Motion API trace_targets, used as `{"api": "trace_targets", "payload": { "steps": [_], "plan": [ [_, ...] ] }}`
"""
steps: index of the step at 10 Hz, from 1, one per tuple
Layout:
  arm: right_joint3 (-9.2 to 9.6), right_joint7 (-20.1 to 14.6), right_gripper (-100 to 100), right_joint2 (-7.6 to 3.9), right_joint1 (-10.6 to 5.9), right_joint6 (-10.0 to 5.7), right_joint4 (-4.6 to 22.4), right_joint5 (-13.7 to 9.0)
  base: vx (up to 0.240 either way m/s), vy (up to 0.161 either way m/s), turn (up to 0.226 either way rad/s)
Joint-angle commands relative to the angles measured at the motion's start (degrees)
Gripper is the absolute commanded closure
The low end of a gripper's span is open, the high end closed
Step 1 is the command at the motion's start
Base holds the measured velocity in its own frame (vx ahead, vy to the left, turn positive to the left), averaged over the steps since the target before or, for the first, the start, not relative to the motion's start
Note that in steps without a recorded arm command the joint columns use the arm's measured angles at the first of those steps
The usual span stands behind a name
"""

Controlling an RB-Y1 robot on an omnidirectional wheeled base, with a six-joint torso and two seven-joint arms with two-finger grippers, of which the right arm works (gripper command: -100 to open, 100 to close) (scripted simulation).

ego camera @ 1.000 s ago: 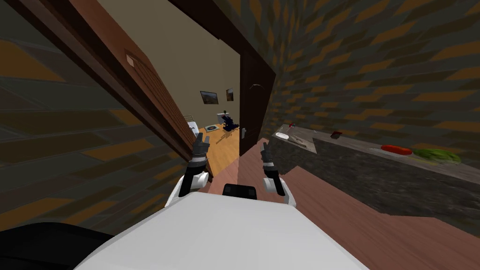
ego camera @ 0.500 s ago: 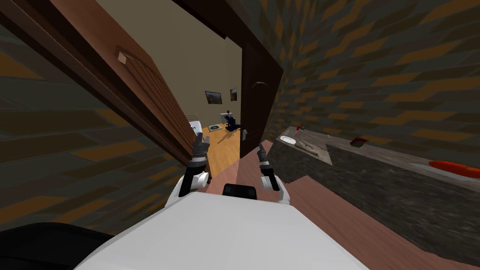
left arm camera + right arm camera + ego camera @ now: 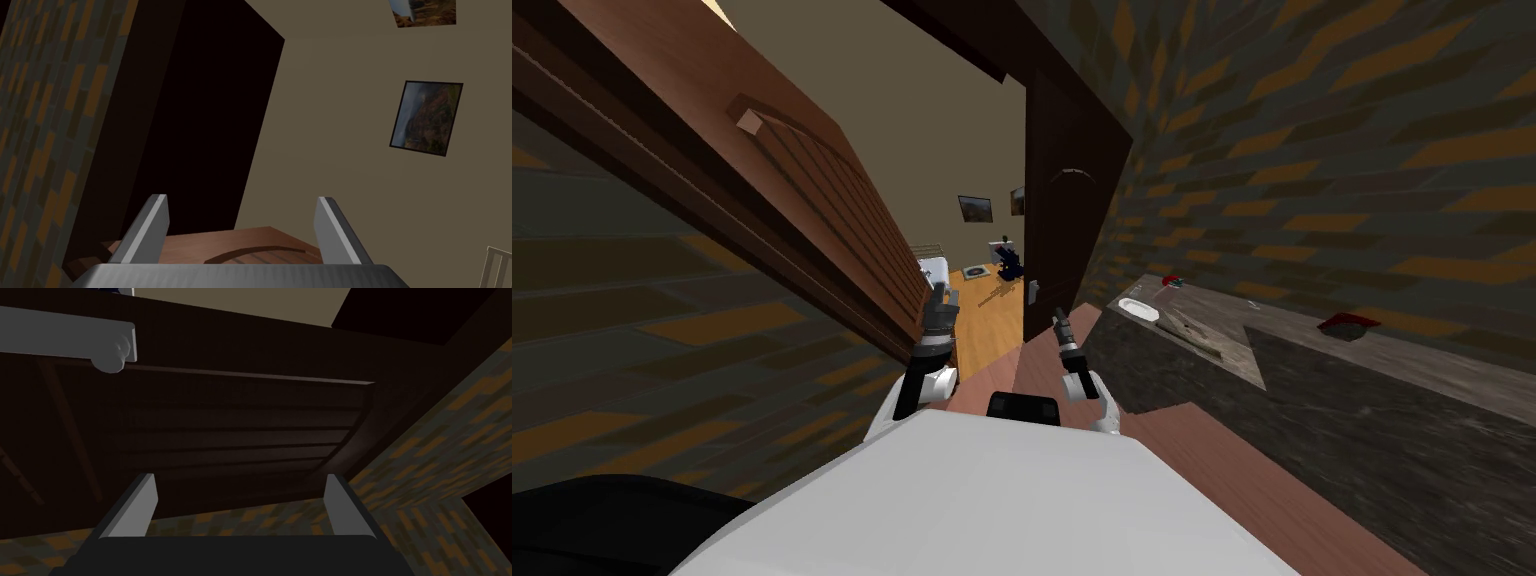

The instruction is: Push the door open

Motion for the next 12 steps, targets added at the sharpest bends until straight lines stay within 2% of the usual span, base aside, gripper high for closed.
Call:
{"api": "trace_targets", "payload": {
  "steps": [1,12],
  "plan": [
    [0.67,-0.5,-100,0.3,-1.37,0.75,2.2,0.1,0.104,-0.095,0.113],
    [4.73,-3.8,-100,1.5,-7.77,4.69,13.4,0.5,0.115,-0.126,0.124]
  ]
}}
